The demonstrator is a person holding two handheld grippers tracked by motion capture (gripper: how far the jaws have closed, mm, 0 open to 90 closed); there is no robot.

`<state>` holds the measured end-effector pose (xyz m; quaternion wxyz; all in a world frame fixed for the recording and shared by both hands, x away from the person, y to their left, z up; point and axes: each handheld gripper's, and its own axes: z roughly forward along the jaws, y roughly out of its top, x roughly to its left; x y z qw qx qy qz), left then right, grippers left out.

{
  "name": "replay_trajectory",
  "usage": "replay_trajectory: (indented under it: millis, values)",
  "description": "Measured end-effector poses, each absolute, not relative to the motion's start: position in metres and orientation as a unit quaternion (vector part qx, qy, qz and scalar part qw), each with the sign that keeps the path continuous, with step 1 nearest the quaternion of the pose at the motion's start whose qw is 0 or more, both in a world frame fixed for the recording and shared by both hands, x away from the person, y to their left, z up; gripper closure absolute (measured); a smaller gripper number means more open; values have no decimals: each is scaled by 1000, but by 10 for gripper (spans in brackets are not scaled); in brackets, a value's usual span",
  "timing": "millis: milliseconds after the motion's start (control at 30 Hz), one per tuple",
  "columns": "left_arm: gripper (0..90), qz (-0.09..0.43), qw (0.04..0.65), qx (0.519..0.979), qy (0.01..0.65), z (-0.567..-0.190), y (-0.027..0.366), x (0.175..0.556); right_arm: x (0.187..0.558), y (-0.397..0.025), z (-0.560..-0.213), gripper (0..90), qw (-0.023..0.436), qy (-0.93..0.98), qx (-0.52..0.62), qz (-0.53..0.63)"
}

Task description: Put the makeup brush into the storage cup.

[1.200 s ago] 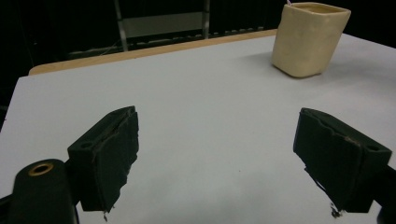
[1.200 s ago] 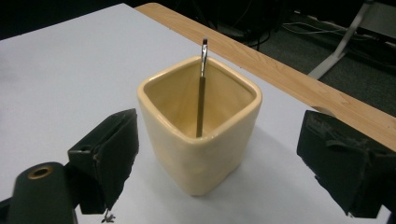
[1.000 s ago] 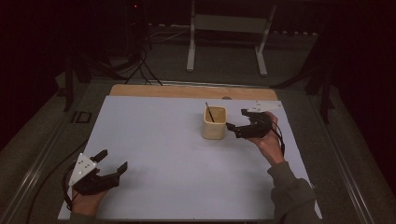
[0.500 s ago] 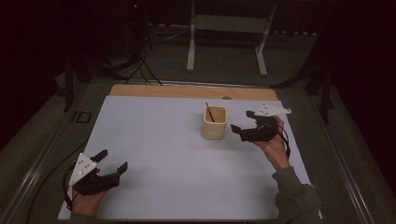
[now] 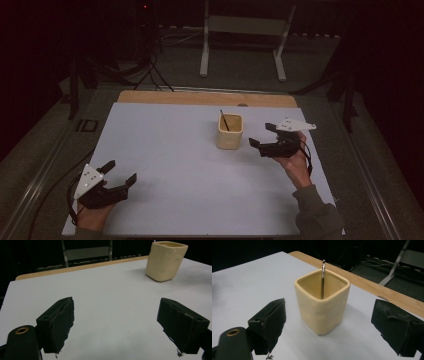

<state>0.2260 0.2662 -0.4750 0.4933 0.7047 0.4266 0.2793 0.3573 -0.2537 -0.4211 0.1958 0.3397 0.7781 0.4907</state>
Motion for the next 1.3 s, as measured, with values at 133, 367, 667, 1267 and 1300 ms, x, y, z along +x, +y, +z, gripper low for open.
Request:
replay_trajectory:
  millis: [133, 367, 667, 1267, 1300]
  values:
    - [153, 279, 493, 705, 427, -475, 266, 226, 352, -256, -424, 118, 196, 776, 339, 494]
    - [153, 279, 493, 705, 427, -475, 267, 226, 339, -262, -430, 115, 197, 767, 343, 505]
    - [153, 280, 493, 704, 429, -476, 266, 226, 322, -273, -441, 111, 203, 754, 353, 515]
    - [152, 283, 494, 703, 426, -476, 269, 227, 287, -287, -456, 112, 214, 747, 345, 527]
    - [152, 283, 494, 703, 426, -476, 269, 227, 285, -288, -456, 112, 216, 746, 345, 527]
